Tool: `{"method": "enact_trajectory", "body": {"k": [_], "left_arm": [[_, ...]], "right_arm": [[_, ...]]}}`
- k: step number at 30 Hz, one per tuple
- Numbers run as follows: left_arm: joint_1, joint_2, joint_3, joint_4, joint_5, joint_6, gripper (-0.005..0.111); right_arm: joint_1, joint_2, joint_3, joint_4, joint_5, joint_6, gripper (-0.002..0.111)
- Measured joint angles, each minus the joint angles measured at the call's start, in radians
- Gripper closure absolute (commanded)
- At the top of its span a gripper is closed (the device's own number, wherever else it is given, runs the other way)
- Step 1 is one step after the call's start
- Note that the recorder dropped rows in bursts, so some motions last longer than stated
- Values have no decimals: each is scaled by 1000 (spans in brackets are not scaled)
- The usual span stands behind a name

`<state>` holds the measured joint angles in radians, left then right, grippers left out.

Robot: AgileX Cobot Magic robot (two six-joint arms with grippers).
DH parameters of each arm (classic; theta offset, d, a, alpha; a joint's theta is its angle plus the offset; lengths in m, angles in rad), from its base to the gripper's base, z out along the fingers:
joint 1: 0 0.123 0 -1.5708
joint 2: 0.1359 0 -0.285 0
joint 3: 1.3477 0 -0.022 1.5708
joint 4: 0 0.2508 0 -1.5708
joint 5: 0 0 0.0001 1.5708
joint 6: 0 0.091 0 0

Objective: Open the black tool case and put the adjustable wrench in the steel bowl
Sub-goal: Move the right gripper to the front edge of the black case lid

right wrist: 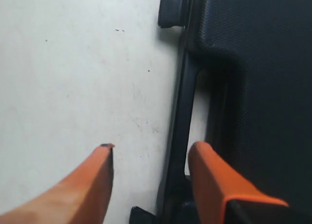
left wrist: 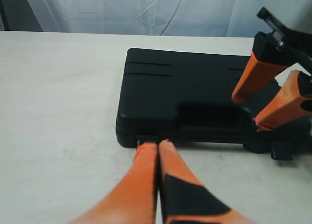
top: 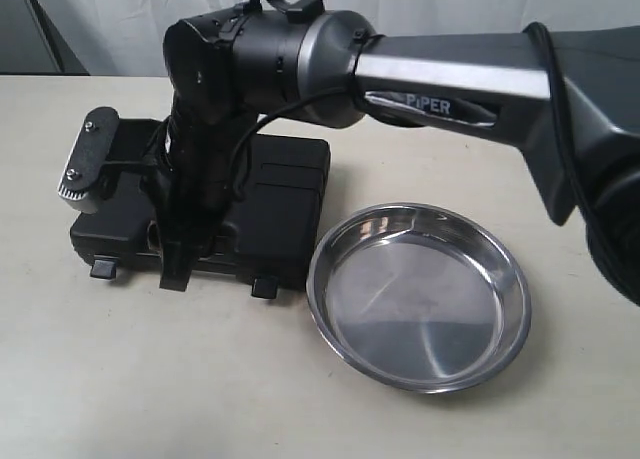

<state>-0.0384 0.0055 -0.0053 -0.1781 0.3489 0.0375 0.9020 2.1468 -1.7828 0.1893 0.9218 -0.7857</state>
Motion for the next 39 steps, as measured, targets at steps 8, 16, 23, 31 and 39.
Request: {"method": "enact_trajectory", "body": {"k": [8,16,23,31,39], "left_arm": [[0,0,0,0,0,0,107],[0,0,0,0,0,0,107],[0,0,0,0,0,0,107],[0,0,0,0,0,0,107],[0,0,0,0,0,0,107]], "right_arm": [[0,61,0,-11,-41,0,60],[0,116,0,-22,-103,0,60],[0,120,0,-24,-146,0,60],[0,120,0,-42,-175,0,60],[0,120,0,-46,-185,2,60]]}}
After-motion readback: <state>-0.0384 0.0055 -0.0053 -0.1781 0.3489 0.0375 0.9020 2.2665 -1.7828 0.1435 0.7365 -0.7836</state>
